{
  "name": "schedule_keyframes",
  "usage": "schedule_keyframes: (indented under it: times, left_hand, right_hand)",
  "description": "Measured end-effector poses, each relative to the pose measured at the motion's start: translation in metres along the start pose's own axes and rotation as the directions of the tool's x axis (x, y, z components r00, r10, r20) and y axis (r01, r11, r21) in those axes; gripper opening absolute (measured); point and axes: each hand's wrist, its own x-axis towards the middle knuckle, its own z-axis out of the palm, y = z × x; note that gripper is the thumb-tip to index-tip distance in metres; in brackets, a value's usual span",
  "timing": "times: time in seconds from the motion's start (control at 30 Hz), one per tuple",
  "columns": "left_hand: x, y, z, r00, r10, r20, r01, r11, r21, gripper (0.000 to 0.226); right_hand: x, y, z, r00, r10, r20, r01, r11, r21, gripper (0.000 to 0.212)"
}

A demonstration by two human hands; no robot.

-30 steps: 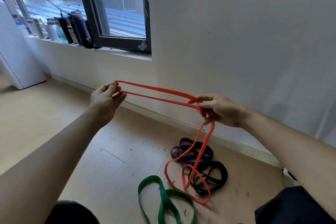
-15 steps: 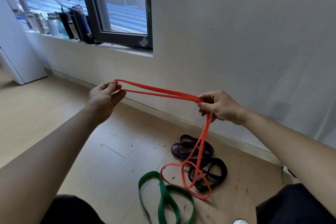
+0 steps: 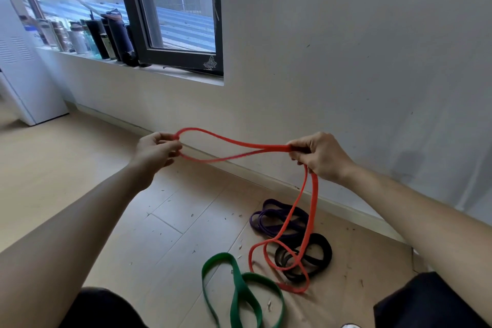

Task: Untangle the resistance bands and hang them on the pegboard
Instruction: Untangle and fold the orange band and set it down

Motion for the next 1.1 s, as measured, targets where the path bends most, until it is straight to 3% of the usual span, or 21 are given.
schedule_keyframes:
  times: [0.1, 0.2, 0.33, 0.47, 0.7, 0.87, 1.0, 1.1]
  left_hand:
    - [-0.003, -0.001, 0.003, 0.997, 0.062, 0.045, -0.071, 0.969, 0.237, 0.033]
    - [-0.015, 0.014, 0.019, 0.968, 0.151, 0.202, -0.194, 0.958, 0.212, 0.034]
    - [-0.045, 0.034, 0.062, 0.828, 0.199, 0.525, -0.351, 0.913, 0.208, 0.038]
    - [-0.061, 0.033, 0.096, 0.697, 0.121, 0.707, -0.39, 0.891, 0.232, 0.038]
    - [-0.063, 0.033, 0.109, 0.712, 0.274, 0.647, -0.478, 0.863, 0.161, 0.024]
    - [-0.065, 0.041, 0.109, 0.672, 0.377, 0.637, -0.545, 0.835, 0.081, 0.012]
    - [-0.061, 0.051, 0.098, 0.745, 0.425, 0.514, -0.48, 0.877, -0.029, 0.015]
    - [-0.049, 0.048, 0.077, 0.788, 0.408, 0.461, -0.442, 0.896, -0.038, 0.023]
  right_hand:
    - [-0.001, -0.004, -0.003, 0.999, -0.015, -0.044, 0.017, 0.999, 0.048, 0.021]
    - [-0.002, -0.013, -0.002, 1.0, -0.027, -0.015, 0.028, 0.993, 0.114, 0.023]
    - [-0.002, -0.024, 0.004, 0.995, -0.056, 0.084, 0.041, 0.983, 0.177, 0.021]
    - [-0.003, -0.035, 0.003, 0.987, -0.111, 0.115, 0.083, 0.972, 0.22, 0.02]
    - [-0.003, -0.044, -0.002, 0.974, -0.134, 0.181, 0.089, 0.967, 0.237, 0.024]
    - [-0.002, -0.036, 0.003, 0.916, 0.01, 0.402, -0.135, 0.95, 0.282, 0.02]
    - [-0.006, -0.018, 0.015, 0.79, 0.067, 0.61, -0.258, 0.938, 0.232, 0.006]
    - [-0.004, -0.009, 0.008, 0.804, 0.068, 0.591, -0.311, 0.895, 0.319, 0.013]
